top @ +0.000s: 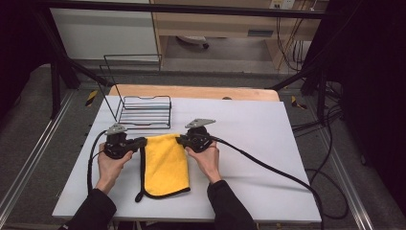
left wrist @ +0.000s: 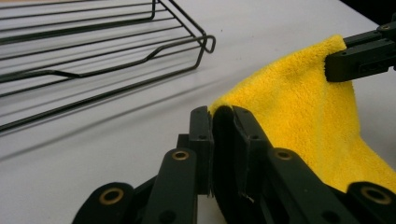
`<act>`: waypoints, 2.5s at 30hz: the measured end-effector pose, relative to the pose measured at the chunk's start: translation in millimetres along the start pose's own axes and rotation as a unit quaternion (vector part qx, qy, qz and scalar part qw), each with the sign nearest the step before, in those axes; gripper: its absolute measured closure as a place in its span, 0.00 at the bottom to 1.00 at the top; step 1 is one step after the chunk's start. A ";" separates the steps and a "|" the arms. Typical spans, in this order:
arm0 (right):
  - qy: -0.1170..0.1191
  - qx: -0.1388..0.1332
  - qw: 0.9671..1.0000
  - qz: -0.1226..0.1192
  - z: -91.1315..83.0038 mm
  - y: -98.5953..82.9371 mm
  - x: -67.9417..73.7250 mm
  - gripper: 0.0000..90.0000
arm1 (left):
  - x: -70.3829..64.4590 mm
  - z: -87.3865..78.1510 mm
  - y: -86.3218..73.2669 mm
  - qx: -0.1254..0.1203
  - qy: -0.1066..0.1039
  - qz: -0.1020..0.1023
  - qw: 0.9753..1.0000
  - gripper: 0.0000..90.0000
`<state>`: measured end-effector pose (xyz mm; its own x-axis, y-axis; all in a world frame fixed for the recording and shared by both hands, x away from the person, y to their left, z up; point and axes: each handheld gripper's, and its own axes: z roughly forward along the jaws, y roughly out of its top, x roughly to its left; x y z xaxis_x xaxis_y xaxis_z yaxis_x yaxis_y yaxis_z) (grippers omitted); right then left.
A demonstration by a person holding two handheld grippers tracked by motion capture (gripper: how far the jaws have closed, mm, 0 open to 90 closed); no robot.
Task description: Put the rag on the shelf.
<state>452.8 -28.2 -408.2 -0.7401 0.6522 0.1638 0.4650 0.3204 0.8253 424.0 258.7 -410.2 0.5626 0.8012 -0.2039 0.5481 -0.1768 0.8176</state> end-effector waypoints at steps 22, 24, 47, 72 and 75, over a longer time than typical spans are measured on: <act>-0.001 -0.068 0.997 -0.022 -40.6 18.2 20.1 0.93 | -22.9 -36.9 18.8 -0.068 0.005 0.041 0.997 0.88; -0.002 -0.074 0.997 -0.026 -44.0 20.5 21.8 0.93 | -25.0 -40.9 21.2 -0.074 0.005 0.044 0.996 0.88; -0.019 -0.130 0.990 -0.056 -72.6 43.0 31.8 0.93 | -41.2 -65.3 39.5 -0.134 0.018 0.069 0.988 0.88; -0.034 -0.195 0.977 -0.080 -89.4 78.5 48.7 0.93 | -38.9 -92.3 67.5 -0.200 0.024 0.068 0.977 0.88; -0.035 -0.200 0.976 -0.082 -88.0 83.4 50.8 0.93 | -36.4 -95.1 70.4 -0.207 0.026 0.064 0.976 0.88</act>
<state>411.3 -28.8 -283.5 -0.7470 0.6646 -0.0144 0.1058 0.1403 0.9844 383.3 271.4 -294.0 0.5716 0.8179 -0.0659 0.1714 -0.0404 0.9844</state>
